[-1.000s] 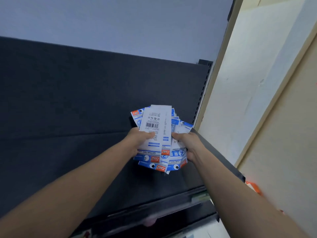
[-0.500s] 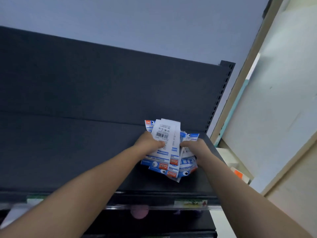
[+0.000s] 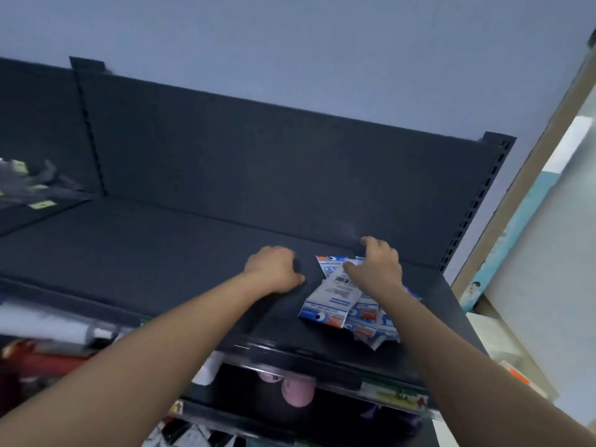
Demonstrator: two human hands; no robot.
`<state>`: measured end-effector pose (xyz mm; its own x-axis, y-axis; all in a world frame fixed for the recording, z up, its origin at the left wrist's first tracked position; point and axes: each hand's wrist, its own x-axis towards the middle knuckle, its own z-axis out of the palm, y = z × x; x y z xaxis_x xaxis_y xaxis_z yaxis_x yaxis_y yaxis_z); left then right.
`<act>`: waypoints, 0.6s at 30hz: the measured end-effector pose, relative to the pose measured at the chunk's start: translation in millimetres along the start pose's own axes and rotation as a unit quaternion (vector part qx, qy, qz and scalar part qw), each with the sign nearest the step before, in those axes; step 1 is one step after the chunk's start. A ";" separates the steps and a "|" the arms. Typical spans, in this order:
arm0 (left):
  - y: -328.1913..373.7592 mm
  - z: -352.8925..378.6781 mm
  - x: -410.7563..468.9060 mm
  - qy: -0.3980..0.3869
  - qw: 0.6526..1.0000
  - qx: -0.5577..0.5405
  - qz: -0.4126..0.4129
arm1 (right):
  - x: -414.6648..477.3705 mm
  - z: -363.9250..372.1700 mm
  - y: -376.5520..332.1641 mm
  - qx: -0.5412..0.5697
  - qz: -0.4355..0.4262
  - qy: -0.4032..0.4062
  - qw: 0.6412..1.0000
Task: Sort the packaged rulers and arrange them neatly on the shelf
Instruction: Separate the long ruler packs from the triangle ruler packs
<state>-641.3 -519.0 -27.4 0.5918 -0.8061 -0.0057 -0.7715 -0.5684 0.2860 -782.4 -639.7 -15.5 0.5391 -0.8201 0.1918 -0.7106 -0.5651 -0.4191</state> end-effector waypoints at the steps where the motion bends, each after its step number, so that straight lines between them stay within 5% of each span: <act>1: -12.3 -6.9 -6.3 0.009 1.000 0.009 -0.014 | -0.6 3.6 -11.3 0.004 -0.032 -0.010 0.999; 18: -234.6 -105.0 -159.5 0.107 0.946 0.222 -0.212 | -71.8 93.1 -254.7 -0.063 -0.405 -0.176 0.895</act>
<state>-530.2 -239.8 7.1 0.8668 -0.4662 0.1771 -0.4491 -0.8841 -0.1294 -598.0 -428.6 -5.1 0.9937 -0.0704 0.0868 -0.0557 -0.9853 -0.1614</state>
